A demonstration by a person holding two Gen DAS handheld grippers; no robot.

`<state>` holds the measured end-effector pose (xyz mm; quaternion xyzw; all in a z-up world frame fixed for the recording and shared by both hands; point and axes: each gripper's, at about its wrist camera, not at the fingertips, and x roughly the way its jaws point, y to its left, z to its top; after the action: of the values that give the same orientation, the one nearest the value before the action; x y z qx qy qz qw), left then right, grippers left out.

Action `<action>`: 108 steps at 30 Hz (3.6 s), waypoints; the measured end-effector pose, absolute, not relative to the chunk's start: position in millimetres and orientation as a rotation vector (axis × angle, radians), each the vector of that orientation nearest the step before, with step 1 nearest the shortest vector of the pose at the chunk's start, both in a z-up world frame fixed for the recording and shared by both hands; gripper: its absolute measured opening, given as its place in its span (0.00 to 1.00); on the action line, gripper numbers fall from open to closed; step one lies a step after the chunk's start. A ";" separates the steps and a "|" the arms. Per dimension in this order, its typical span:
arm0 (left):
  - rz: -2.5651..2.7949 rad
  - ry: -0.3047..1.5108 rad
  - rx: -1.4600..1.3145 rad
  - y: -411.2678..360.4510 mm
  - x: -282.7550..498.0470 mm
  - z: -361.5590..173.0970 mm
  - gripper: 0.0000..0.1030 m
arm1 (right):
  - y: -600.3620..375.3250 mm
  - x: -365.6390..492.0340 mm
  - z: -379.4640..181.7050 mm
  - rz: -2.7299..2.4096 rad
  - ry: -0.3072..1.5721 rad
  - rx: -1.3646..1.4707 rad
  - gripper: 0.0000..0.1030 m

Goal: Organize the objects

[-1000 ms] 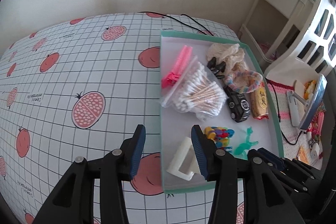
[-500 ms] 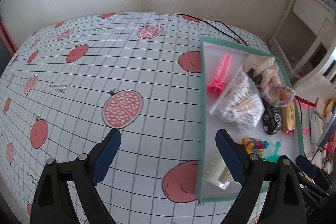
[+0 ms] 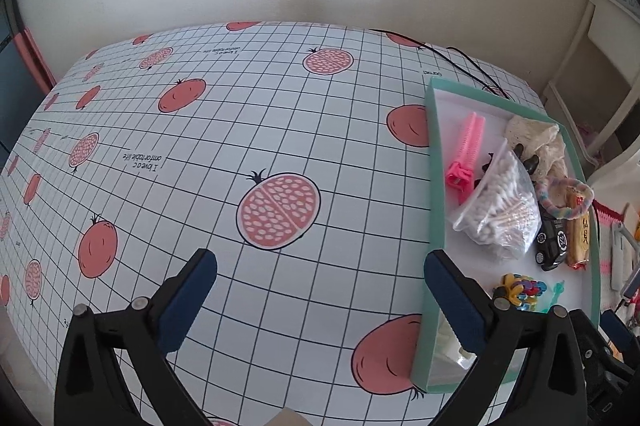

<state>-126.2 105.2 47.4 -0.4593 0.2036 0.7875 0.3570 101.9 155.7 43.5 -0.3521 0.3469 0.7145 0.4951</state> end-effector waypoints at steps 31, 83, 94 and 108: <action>2.065 0.421 -0.921 0.4 -134.8 114.1 1.00 | 57.0 71.1 86.7 1.803 0.700 -0.801 1.00; 1.975 0.544 -1.073 -90.2 -117.6 -19.9 1.00 | -2.6 68.6 -23.5 1.693 0.635 -0.899 1.00; 1.980 0.540 -1.073 -90.4 -117.5 -20.3 1.00 | -3.5 69.4 -23.3 1.692 0.632 -0.884 1.00; 1.995 0.527 -1.071 -90.0 -116.8 -21.1 1.00 | -2.4 70.5 -23.8 1.694 0.632 -0.886 1.00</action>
<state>-116.8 -90.0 -21.1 -0.4227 0.2082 0.7875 0.3972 70.5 -2.4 -23.8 -0.3717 0.2651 0.7112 0.5346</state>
